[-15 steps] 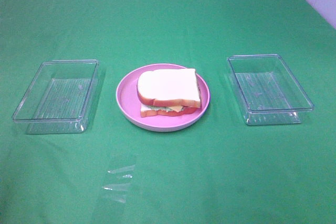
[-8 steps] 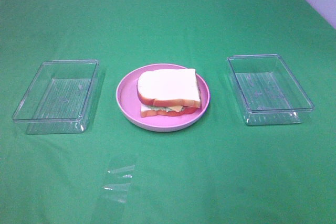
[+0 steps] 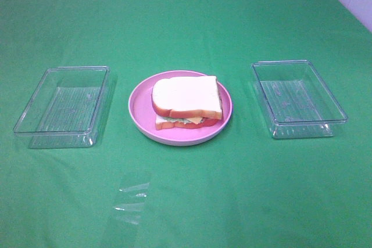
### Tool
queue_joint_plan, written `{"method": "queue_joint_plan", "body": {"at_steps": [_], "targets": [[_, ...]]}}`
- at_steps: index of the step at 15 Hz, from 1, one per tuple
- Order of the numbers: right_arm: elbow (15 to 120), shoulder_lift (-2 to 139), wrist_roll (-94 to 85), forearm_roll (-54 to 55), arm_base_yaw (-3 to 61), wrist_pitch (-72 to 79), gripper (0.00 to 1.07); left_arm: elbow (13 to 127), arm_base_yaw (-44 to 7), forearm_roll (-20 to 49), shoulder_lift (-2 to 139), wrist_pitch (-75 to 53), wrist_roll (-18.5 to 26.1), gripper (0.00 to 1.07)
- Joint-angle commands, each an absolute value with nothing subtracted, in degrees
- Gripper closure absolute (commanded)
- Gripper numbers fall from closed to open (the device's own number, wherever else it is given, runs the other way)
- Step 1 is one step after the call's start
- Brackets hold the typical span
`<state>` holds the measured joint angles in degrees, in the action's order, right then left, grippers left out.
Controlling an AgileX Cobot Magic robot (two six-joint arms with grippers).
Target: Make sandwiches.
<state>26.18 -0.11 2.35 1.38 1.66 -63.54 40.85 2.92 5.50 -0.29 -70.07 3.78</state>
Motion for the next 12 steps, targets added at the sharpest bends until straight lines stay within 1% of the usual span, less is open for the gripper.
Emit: {"method": "queue_joint_plan", "body": {"at_steps": [1,3,5,6,7,9,11,12], "targets": [[26.07,-1.49,1.95,1.43,1.26,-63.43,0.18,40.74,2.92,6.59,-1.38,-74.6,3.61,0.04],[26.07,-1.49,1.95,1.43,1.26,-63.43,0.18,37.36,2.92,6.53,-1.38,-72.36,5.44,0.04],[26.07,-1.49,1.95,1.43,1.26,-63.43,0.18,32.83,2.92,6.53,-1.38,-66.86,6.13,0.04],[26.07,-1.49,1.95,1.43,1.26,-63.43,0.18,30.42,2.92,6.7,-1.38,-62.17,5.96,0.04],[26.07,-1.49,1.95,1.43,1.26,-63.43,0.18,30.08,2.92,6.36,-1.26,-61.13,5.27,0.04],[26.07,-1.49,1.95,1.49,1.26,-63.43,0.18,29.56,2.92,5.16,-1.26,-61.59,3.32,0.04],[26.07,-1.49,1.95,1.49,1.26,-63.43,0.18,29.56,2.92,5.39,-1.26,-61.54,1.89,0.04],[26.07,-1.49,1.95,1.49,1.26,-63.43,0.18,29.56,2.92,5.39,-1.26,-61.54,1.89,0.04]]}}
